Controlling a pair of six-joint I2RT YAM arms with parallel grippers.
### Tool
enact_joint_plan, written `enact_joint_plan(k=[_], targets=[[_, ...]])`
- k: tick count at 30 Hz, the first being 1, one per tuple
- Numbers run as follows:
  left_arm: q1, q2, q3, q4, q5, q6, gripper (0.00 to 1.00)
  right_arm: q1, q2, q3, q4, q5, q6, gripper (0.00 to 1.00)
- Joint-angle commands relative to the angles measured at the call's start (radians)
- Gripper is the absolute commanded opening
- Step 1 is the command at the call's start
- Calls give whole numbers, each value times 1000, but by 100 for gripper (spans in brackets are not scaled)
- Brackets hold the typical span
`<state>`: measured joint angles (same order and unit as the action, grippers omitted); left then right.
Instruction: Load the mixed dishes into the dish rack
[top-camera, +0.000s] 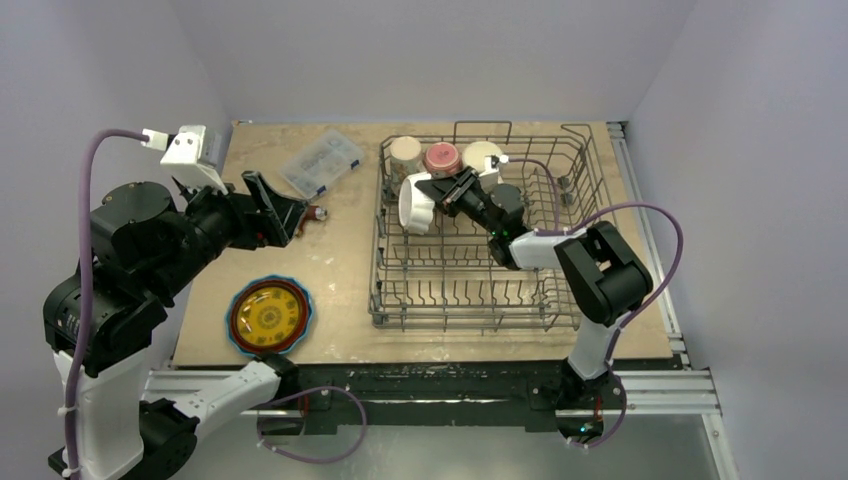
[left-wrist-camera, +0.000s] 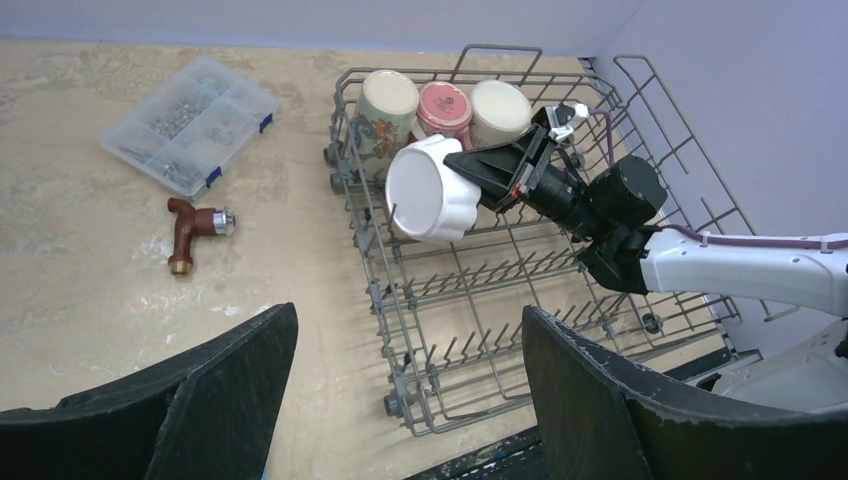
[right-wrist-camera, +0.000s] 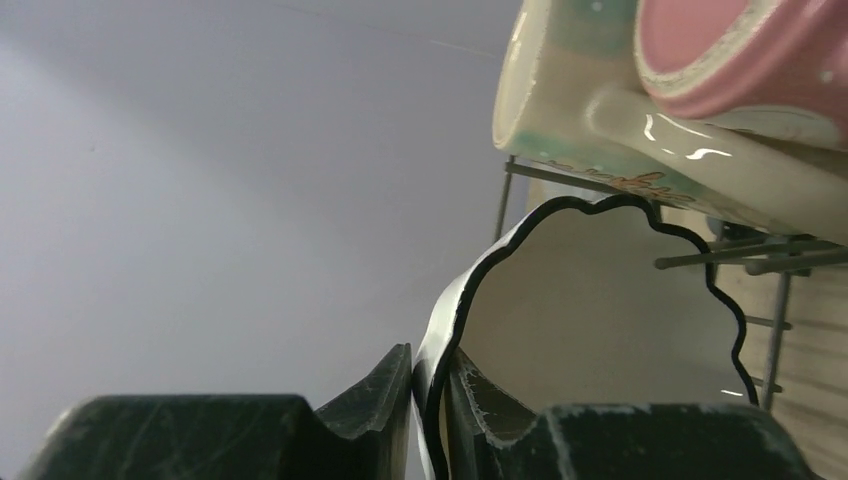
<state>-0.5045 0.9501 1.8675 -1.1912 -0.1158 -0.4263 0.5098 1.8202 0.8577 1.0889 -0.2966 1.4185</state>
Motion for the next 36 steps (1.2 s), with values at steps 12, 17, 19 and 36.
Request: enact_joint_plan(k=[12, 17, 19, 36], targets=[[3, 13, 7, 30, 12, 21, 82, -8, -76, 158, -427, -1, -271, 52], [3, 16, 7, 28, 18, 17, 82, -7, -85, 258, -664, 18, -378, 62], [3, 16, 5, 28, 17, 15, 82, -6, -85, 313, -779, 33, -417, 66], [4, 27, -29, 5, 21, -46, 86, 26, -110, 643, -1491, 152, -770, 93]])
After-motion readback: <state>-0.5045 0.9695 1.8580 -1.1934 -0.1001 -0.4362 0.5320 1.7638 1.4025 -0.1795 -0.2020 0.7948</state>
